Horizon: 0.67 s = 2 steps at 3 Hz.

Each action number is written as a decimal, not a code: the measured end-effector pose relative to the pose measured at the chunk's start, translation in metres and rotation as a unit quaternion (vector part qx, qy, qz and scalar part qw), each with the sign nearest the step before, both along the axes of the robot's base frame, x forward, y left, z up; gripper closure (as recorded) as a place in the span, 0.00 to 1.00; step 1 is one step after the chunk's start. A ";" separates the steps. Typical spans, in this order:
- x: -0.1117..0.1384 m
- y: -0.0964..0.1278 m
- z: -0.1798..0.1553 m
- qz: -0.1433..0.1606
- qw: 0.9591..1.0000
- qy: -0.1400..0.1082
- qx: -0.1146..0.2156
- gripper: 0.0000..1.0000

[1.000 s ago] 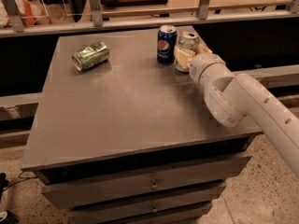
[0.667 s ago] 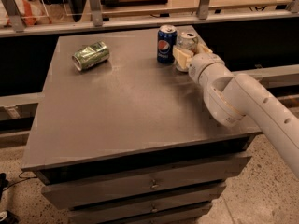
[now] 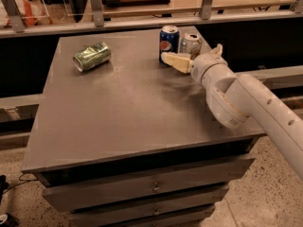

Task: Move 7up can near pepsi can

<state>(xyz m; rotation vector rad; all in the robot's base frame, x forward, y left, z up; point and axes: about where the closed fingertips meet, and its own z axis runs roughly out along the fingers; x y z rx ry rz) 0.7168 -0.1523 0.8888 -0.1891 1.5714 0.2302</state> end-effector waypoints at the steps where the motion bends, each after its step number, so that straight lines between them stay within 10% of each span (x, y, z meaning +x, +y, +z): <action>1: -0.012 -0.008 0.002 0.006 1.000 0.005 -0.012 0.00; 2: -0.033 -0.025 0.007 0.011 0.999 0.012 -0.034 0.00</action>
Offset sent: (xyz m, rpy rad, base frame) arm -0.0605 -0.0556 0.0170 -0.1267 0.0434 0.0326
